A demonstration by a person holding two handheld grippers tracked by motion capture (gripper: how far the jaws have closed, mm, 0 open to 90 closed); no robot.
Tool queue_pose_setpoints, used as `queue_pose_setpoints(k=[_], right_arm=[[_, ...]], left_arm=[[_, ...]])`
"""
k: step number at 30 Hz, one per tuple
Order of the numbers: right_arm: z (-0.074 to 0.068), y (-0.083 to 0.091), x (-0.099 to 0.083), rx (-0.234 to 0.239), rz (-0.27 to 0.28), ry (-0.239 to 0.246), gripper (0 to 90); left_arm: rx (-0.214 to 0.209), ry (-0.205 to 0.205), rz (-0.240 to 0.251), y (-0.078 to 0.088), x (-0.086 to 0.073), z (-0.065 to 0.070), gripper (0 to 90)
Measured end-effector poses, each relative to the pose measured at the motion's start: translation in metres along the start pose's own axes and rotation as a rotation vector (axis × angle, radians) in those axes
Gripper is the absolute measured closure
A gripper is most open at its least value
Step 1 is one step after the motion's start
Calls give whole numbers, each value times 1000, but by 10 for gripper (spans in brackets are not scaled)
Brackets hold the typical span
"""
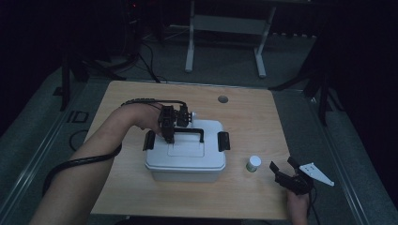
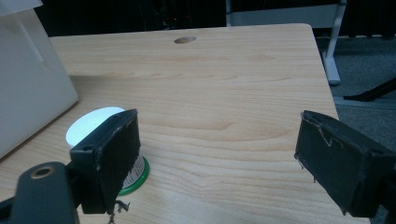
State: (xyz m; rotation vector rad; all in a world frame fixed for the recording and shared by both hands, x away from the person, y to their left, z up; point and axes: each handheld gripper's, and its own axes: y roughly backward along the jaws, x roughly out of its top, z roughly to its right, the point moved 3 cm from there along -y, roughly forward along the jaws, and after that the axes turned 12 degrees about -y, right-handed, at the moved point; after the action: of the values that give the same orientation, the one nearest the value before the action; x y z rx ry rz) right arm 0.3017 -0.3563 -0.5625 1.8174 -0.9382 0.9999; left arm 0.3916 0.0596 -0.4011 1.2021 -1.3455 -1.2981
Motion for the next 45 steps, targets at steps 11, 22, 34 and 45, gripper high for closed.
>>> queue_pose_setpoints(k=[11,22,34,45], right_arm=[[0,0,0,1,-1,0,134],[0,0,0,-1,-2,-2,134],[0,0,0,-1,-3,-5,134],[1,0,0,0,-2,-4,135]], left_arm=[[-54,29,-43,-1,5,0,828],[-54,21,-15,1,3,1,833],[-48,24,-7,8,0,3,834],[-11,50,3,31,-10,7,834]])
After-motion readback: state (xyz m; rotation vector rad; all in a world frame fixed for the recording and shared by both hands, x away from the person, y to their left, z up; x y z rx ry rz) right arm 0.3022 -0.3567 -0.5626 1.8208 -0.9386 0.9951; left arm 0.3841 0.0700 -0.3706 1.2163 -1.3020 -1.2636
